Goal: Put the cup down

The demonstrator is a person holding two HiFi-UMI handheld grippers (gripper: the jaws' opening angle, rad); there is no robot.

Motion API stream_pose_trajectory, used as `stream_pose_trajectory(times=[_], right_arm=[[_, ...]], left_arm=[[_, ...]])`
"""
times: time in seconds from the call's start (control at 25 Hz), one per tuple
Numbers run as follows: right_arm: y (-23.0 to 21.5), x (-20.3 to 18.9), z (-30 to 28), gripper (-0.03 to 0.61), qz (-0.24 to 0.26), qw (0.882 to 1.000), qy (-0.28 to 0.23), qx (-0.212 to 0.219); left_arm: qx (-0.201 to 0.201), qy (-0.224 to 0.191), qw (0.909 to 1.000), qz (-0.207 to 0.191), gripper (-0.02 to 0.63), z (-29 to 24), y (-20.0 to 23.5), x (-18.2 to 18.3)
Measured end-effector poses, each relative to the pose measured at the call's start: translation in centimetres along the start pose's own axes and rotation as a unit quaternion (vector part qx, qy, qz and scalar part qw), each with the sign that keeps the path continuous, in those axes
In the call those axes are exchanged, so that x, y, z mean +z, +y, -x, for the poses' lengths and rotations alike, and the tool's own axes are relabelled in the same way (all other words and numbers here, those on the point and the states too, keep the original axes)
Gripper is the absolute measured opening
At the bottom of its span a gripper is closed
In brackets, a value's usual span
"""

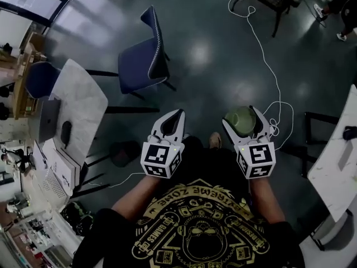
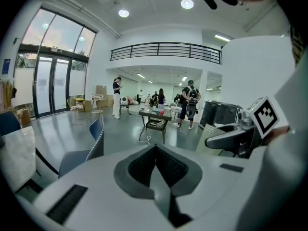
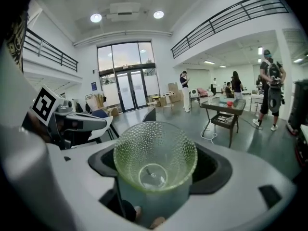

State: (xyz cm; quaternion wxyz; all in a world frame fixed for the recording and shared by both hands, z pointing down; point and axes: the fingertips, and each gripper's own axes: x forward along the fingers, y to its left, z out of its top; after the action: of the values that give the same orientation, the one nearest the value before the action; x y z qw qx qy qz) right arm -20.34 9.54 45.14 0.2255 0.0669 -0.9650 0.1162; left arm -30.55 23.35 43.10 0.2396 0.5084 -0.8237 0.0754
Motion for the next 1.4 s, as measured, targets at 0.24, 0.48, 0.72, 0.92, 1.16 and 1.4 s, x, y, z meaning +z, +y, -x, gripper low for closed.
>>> stream_pose_trajectory(times=[0.24,0.48,0.72,0.92,1.16,1.4], right_arm=[[-3.0,-1.3,2.7,0.402,-0.046,0.995,-0.003,-0.085],[-4.7,-2.2,5.3,0.402,-0.086,0.980,0.004,-0.179],[-4.7,-3.0,6.9,0.402,-0.121,0.959,0.010,-0.255],[-5.3,-3.9,10.2,0.402,-0.146,0.934,0.005,-0.327],[-6.4,-5.3,15.2,0.402,-0.172,0.904,-0.018,-0.390],[-8.7,-5.9,20.5,0.402,-0.176,0.887,-0.048,-0.424]], left_arm=[[-0.091,0.005,0.9951,-0.038,0.006,-3.8,-3.5,1.4],[-0.178,0.026,0.9820,-0.058,0.006,-7.2,-5.3,1.8],[-0.257,0.045,0.9618,-0.082,0.006,-9.4,-7.0,1.6],[-0.324,0.056,0.9383,-0.106,0.006,-10.9,-10.1,0.8],[-0.373,0.045,0.9161,-0.139,0.006,-11.4,-14.7,1.5],[-0.402,0.038,0.9007,-0.161,0.006,-10.6,-21.1,2.2]])
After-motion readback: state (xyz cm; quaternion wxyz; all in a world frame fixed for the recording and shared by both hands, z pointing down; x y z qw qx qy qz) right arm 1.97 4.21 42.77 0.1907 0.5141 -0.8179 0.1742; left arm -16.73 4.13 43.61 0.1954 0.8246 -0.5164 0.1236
